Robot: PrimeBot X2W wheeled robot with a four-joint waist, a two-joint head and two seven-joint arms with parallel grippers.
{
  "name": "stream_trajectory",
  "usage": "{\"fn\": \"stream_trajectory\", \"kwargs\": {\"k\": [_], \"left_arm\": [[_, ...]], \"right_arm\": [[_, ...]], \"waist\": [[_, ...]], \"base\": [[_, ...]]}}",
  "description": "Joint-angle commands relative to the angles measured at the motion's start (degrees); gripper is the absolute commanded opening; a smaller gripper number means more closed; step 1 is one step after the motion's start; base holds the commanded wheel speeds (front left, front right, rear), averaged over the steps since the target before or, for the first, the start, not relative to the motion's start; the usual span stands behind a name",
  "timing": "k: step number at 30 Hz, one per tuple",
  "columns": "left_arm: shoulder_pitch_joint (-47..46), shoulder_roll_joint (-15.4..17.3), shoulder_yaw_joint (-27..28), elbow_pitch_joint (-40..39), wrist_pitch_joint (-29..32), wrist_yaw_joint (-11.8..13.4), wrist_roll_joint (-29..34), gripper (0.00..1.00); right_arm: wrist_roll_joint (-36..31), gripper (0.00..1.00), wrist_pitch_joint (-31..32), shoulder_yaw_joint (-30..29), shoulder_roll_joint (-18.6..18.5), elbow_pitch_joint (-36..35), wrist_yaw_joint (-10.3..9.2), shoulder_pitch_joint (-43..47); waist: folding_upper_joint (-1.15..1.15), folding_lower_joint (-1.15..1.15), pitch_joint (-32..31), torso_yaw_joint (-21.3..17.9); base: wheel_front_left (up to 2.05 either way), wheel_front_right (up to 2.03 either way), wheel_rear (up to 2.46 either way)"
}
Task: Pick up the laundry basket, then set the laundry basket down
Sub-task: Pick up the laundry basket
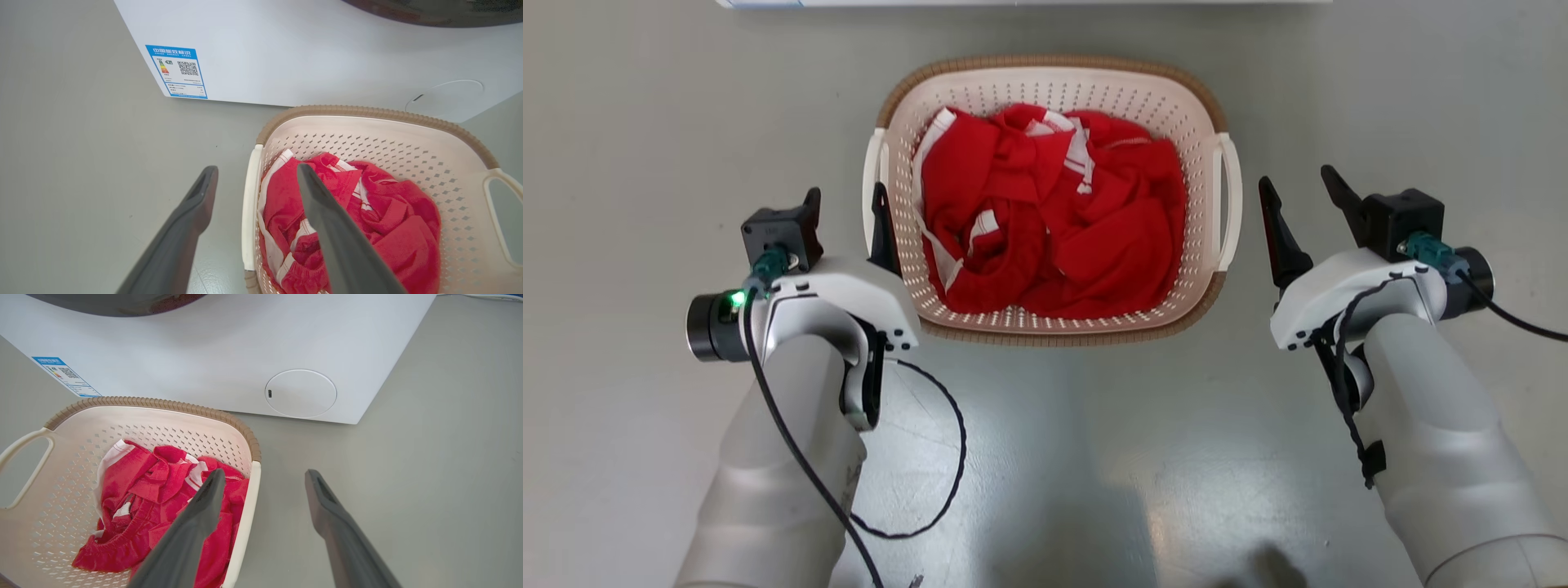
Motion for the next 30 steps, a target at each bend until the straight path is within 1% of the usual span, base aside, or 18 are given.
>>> {"fn": "stream_trajectory", "kwargs": {"k": [1, 14, 24, 30], "left_arm": [[-1.24, 1.06, 1.14, 0.04, -0.29, 0.64, -0.40, 1.00], [-6.65, 1.06, 1.16, 4.55, -0.29, 0.89, 0.14, 1.00], [-8.06, 1.06, -0.02, 7.33, -0.29, 2.00, -0.84, 1.00], [-8.42, 1.06, -0.06, 7.37, -0.29, 2.00, -0.83, 1.00]], "right_arm": [[0.10, 1.00, -0.61, 1.27, 0.49, -0.24, 0.40, -0.09], [2.18, 1.00, -0.61, 4.17, 0.49, 2.24, 0.40, -3.45], [4.11, 1.00, -0.61, 6.04, 0.49, 3.16, 0.40, -3.36], [4.43, 1.00, -0.61, 6.30, 0.49, 3.24, 0.40, -3.68]], "waist": [[0.00, 0.00, 1.33, -0.08], [0.00, 0.00, 6.55, -0.05], [0.00, 0.00, 7.79, -0.22], [0.00, 0.00, 9.06, -0.32]], "base": [[0.00, 0.00, 0.00], [0.00, 0.00, 0.00], [0.00, 0.00, 0.00], [0.00, 0.00, 0.00]]}}
